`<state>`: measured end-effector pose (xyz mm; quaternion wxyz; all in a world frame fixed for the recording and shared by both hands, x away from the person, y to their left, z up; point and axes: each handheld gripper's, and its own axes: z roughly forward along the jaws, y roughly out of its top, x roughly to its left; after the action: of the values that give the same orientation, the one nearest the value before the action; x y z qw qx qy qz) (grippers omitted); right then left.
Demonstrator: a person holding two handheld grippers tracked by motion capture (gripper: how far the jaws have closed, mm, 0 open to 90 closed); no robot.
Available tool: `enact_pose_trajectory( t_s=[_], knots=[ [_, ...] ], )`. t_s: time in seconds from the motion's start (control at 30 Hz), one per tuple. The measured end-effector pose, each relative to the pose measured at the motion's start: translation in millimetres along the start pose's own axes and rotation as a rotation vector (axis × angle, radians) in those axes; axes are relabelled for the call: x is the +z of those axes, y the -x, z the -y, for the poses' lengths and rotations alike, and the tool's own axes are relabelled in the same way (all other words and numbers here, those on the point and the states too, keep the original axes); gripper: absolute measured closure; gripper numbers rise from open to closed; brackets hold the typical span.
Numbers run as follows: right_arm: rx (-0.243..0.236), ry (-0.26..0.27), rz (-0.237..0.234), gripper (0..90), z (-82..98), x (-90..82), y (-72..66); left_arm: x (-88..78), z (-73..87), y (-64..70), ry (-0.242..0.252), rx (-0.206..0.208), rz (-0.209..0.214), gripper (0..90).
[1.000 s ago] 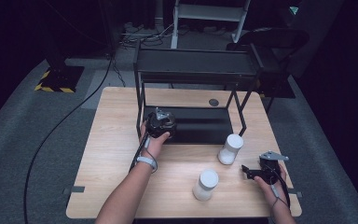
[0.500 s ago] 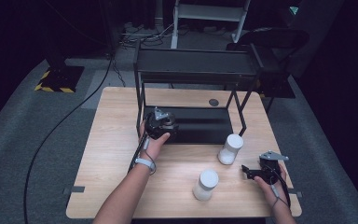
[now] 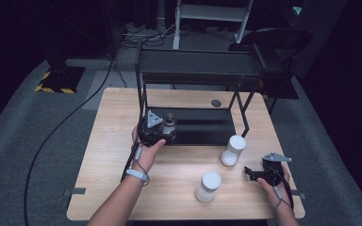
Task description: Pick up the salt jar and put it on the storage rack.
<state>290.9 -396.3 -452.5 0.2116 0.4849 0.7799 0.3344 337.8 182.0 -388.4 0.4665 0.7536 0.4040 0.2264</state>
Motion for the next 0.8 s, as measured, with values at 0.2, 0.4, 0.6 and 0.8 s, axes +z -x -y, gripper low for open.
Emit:
enact_pose_trajectory(
  t_s=[0.2, 0.4, 0.6, 0.8],
  knots=[
    [0.0, 0.0, 0.0, 4.6, 0.0, 0.0, 0.0, -21.6, 5.0, -0.2, 0.0, 0.006, 0.006, 10.3],
    [0.0, 0.0, 0.0, 4.7, 0.0, 0.0, 0.0, -41.7, 11.0, -0.4, 0.011, 0.011, 0.001, 10.3],
    [0.0, 0.0, 0.0, 4.7, 0.0, 0.0, 0.0, -60.6, 17.3, -0.1, 0.01, 0.025, -0.007, 10.3],
    [-0.001, 0.0, 0.0, 4.7, 0.0, 0.0, 0.0, -75.1, 26.9, -2.1, 0.001, 0.021, -0.008, 10.4]
  ],
)
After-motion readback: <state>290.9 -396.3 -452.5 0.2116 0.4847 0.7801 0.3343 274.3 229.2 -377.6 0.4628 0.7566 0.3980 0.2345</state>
